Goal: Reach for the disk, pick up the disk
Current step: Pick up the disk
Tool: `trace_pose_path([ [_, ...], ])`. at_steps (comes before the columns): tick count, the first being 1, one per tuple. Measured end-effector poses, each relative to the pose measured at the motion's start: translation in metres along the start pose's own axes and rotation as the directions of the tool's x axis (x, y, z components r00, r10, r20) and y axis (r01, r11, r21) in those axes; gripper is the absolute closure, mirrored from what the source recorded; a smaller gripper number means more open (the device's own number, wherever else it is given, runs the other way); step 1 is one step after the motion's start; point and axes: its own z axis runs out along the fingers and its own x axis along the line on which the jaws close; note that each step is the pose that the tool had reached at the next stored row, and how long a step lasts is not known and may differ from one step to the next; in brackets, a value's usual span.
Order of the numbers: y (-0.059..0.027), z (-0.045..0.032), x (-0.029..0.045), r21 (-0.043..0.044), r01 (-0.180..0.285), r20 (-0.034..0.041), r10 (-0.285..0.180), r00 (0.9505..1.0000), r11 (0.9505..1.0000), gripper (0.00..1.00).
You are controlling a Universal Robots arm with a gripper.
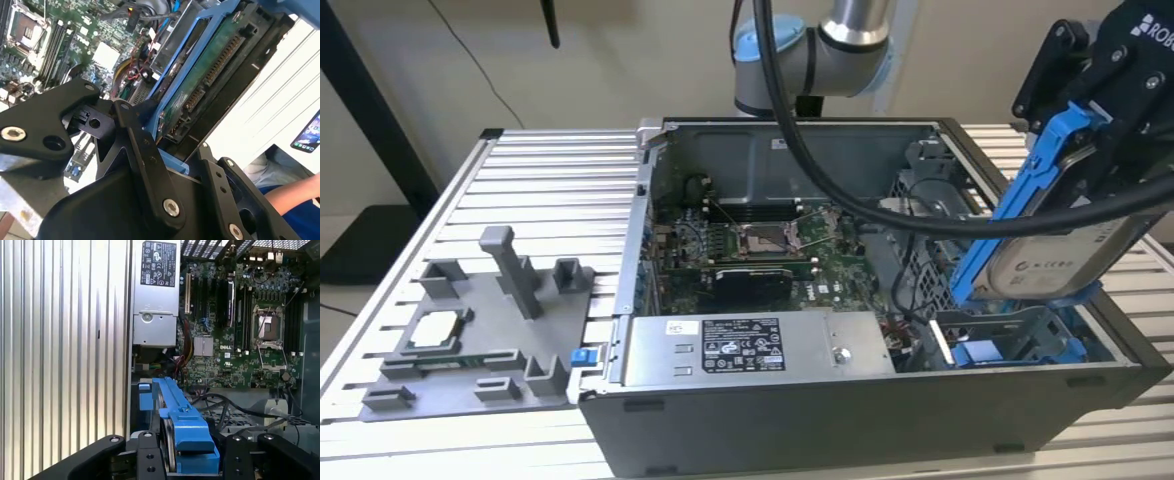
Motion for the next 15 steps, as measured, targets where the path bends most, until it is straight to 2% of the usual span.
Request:
trace_pose_path([
  [7,-0.0028,0.0124,0.0026,0.0079,0.000,0.0001,0.000,1.0000,1.0000,1.00],
  [15,-0.0159,0.0214,0.0037,0.0094,-0.001,0.0017,0.001,1.0000,1.0000,1.00],
])
